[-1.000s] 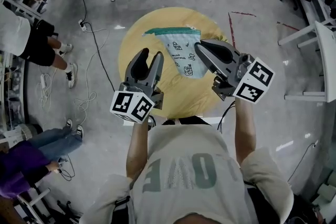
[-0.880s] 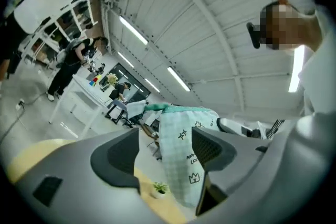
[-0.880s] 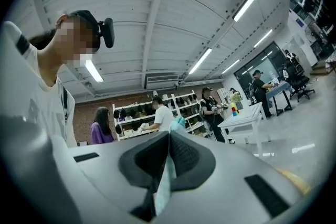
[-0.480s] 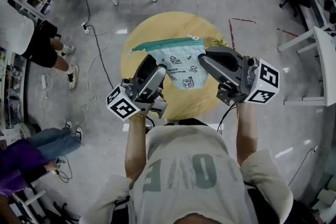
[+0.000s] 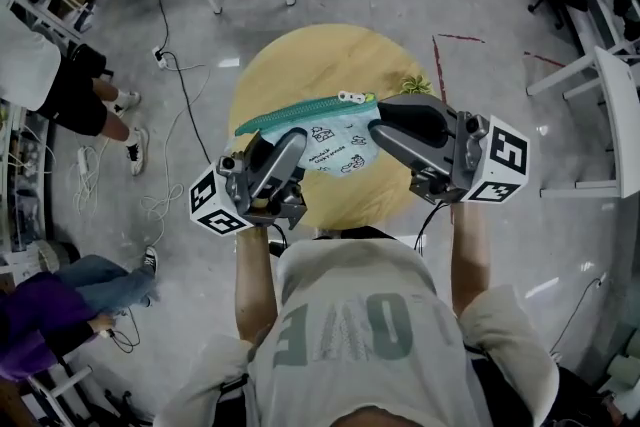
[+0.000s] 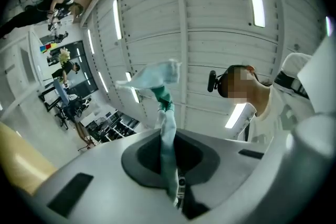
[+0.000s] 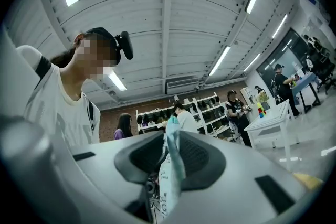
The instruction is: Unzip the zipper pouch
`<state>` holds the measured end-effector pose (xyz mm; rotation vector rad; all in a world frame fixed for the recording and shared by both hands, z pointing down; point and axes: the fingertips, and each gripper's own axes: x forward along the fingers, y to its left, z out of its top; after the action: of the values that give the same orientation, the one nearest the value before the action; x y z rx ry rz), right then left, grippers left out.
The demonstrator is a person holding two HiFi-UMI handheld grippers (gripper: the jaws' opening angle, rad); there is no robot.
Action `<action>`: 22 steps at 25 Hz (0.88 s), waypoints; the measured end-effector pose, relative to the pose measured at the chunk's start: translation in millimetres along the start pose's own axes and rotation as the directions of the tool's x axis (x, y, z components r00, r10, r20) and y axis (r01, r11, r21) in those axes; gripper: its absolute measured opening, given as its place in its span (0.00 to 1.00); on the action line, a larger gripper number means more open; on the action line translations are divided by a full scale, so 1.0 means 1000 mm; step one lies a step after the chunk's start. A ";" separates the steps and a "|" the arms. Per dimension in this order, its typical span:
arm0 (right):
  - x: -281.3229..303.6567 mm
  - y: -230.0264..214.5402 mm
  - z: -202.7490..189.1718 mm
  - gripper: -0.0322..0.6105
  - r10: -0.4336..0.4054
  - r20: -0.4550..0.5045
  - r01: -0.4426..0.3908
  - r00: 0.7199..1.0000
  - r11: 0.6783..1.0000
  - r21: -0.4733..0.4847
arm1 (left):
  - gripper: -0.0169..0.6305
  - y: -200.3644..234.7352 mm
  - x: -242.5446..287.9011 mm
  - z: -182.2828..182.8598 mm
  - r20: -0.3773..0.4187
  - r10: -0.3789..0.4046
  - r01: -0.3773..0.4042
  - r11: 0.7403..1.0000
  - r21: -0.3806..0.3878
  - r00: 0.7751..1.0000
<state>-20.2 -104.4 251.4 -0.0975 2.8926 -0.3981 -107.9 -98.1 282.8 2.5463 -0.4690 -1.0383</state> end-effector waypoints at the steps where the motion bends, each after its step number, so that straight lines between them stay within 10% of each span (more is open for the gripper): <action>1: 0.001 0.001 0.002 0.26 0.007 0.010 -0.007 1.000 1.000 0.004 | 0.07 -0.002 -0.001 0.001 -0.010 -0.009 0.010 1.000 0.018 1.000; 3: 0.002 0.004 0.004 0.45 0.030 0.014 -0.030 0.999 1.000 0.010 | 0.07 -0.005 -0.001 0.002 -0.030 -0.023 0.024 0.998 0.050 0.999; 9: 0.008 0.009 -0.005 0.44 0.061 -0.031 -0.062 0.998 0.998 -0.017 | 0.07 -0.013 0.003 0.000 -0.058 -0.048 0.052 0.996 0.070 0.997; 20: 0.016 0.007 -0.013 0.11 0.052 -0.103 -0.057 0.993 0.997 -0.044 | 0.08 0.001 0.001 -0.004 -0.108 0.018 -0.011 0.998 0.065 0.994; 22: 0.016 0.006 -0.016 0.11 0.032 -0.118 -0.040 0.992 0.997 -0.060 | 0.20 0.012 -0.004 -0.005 -0.122 0.088 -0.079 0.994 0.077 0.989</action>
<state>-39.3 -96.1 262.1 -0.0328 3.0184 -0.3179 -108.9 -106.7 293.6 2.6113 -0.5829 -0.8401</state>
